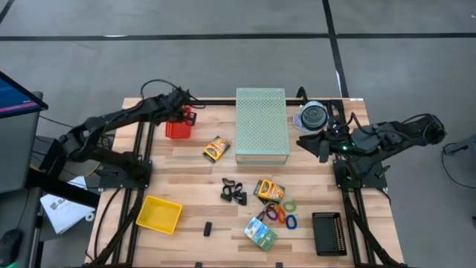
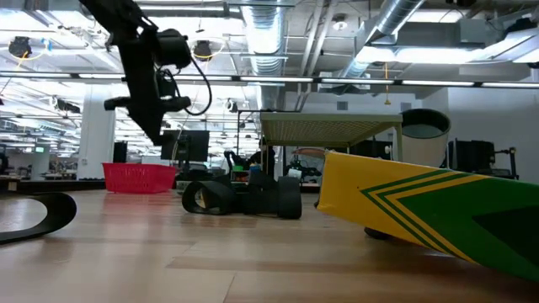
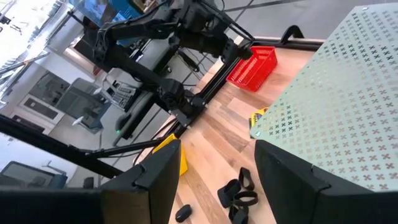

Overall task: Pick & Place Office Desk Supplies
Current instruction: Put the black rubber band into the red bin

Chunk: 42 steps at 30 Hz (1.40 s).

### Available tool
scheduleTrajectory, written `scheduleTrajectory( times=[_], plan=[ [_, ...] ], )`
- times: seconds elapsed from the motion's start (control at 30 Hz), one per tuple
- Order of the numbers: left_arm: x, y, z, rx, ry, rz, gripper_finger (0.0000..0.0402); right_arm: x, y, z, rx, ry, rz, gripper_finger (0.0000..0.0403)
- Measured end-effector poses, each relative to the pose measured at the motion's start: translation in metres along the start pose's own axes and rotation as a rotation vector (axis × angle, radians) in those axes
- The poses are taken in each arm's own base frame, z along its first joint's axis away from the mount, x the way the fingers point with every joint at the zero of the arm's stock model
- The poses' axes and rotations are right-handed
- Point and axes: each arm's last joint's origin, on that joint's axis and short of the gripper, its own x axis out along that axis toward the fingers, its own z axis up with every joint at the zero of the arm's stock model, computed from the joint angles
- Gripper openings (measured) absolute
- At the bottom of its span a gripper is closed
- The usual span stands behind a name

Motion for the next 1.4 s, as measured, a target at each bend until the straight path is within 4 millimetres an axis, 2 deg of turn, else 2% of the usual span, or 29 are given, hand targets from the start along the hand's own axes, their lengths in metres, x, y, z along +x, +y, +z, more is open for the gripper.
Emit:
scheduleTrajectory(
  times=[0.23,0.43,0.67,1.03,1.1,1.2,1.3,1.4],
  plan=[
    [0.032,0.007,0.002,-0.038,0.102,0.087,0.0000,0.001,-0.001,0.001,0.001,-0.005,-0.009,0.0202],
    [0.047,0.011,0.003,-0.034,0.147,0.097,0.0001,0.001,-0.001,0.001,0.004,-0.005,-0.009,0.0202],
    [0.043,0.009,0.011,-0.063,0.064,0.059,0.0033,0.001,-0.001,0.001,0.006,-0.006,-0.008,0.0202],
    [0.031,0.015,0.016,-0.084,-0.015,0.100,0.0133,0.001,0.000,0.001,0.008,-0.008,-0.004,0.0202],
    [0.025,0.014,0.016,-0.052,-0.013,0.033,0.0144,0.001,0.000,0.001,0.008,-0.008,-0.004,0.0202],
    [0.013,0.004,0.015,0.037,-0.004,-0.158,0.0149,0.001,0.000,0.001,0.009,-0.009,-0.003,0.0202],
    [-0.005,-0.013,0.009,0.153,0.032,-0.458,0.0143,0.001,0.002,0.002,0.005,-0.016,0.018,0.0202],
    [-0.029,-0.036,-0.007,0.305,0.078,-0.736,0.0130,0.000,0.006,0.004,-0.008,-0.030,0.052,0.0202]
  ],
)
